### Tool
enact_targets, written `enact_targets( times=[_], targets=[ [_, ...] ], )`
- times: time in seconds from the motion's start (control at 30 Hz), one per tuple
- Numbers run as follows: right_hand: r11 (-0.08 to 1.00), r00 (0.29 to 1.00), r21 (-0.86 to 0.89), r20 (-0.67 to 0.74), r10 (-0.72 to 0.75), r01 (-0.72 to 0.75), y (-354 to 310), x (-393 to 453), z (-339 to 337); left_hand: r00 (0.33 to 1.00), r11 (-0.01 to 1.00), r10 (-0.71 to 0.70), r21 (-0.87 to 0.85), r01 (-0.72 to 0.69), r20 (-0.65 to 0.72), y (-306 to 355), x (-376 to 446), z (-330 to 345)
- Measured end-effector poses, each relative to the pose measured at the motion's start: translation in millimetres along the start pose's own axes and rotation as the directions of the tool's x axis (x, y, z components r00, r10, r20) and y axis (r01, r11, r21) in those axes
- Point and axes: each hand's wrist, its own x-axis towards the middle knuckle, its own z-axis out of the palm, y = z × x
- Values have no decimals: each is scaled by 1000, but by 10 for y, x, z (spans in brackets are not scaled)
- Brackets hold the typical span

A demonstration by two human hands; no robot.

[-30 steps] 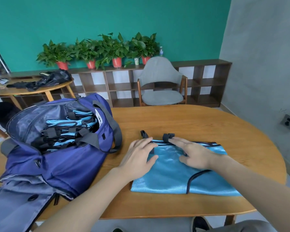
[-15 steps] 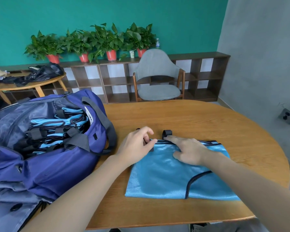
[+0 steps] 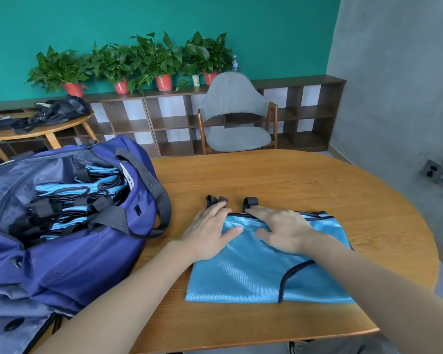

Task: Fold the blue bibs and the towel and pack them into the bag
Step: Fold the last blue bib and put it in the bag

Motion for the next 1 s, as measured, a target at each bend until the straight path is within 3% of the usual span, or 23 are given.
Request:
enact_targets(
  times=[0.13,0.27,0.33,0.4,0.47,0.53,0.6,0.63,0.7,0.8,0.9,1.0],
  targets=[
    [998,998,-34,-40,45,-46,-51,13,29,994,978,89,183,-100,68,-90,159,-75],
    [959,957,-75,-119,265,-275,-173,66,97,997,880,67,469,-70,24,-109,476,-286],
    [907,903,-73,-155,401,-415,-215,60,120,997,894,30,448,8,-78,1,502,-325],
    [868,863,-91,-196,465,-489,-234,6,94,989,948,11,317,36,-146,149,391,-307],
    [894,872,-175,-357,333,-413,-184,-22,88,986,974,3,225,35,-169,268,215,-233],
    [945,846,-297,-531,-42,-139,-97,22,93,987,985,-33,164,59,-158,361,24,-134],
    [911,812,-384,-477,-336,152,8,135,102,985,988,-91,111,109,-150,445,-145,-19],
    [898,858,-375,-358,-368,229,47,200,88,982,986,-129,90,142,-136,489,-215,41],
    [926,955,-315,-142,-262,207,64,256,64,975,976,-206,59,212,-81,551,-322,146],
    [982,997,-183,-61,-46,35,138,281,140,979,974,-203,101,203,-12,487,-327,210],
    [971,973,-115,-122,198,-212,65,259,230,997,994,-69,81,72,-35,218,-103,148],
    [877,865,-26,-180,468,-480,-52,215,295,996,994,7,113,2,-84,-52,151,-1]
  ],
)
